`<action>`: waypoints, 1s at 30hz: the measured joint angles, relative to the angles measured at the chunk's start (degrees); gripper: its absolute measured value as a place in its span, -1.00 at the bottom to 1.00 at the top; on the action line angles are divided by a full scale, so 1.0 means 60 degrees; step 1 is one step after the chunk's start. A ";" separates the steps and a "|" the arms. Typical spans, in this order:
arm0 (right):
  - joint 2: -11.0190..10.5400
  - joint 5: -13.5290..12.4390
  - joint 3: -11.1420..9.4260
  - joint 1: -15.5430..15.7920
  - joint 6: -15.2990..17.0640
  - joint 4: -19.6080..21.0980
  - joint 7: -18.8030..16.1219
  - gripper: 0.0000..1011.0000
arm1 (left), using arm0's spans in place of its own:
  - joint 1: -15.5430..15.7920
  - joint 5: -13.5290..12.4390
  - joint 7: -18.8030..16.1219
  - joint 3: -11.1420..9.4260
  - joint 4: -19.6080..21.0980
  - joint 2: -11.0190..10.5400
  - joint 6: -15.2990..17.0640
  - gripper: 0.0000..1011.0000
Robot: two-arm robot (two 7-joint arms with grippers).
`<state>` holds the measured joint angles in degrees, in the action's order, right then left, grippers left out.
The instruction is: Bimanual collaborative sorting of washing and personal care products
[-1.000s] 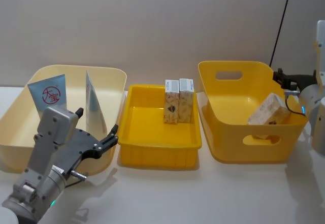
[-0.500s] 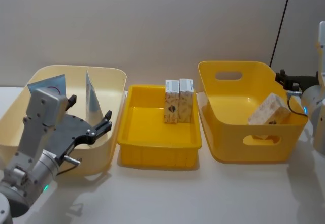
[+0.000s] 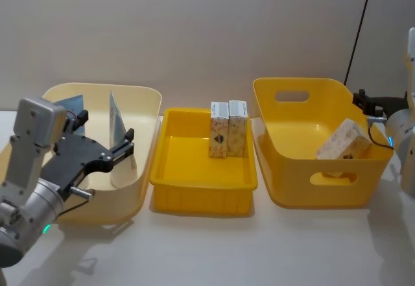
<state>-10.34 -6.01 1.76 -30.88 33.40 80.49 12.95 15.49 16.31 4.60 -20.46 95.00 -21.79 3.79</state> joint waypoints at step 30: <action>0.0000 -0.0002 -0.0004 0.0000 0.0000 -0.0006 0.0000 0.98 | 0.0332 0.0687 0.1104 0.0261 -0.0846 0.0223 0.0289 0.98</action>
<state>-10.34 -6.02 1.73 -30.88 33.39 80.46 12.95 17.48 20.43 11.23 -18.89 89.93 -20.45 5.52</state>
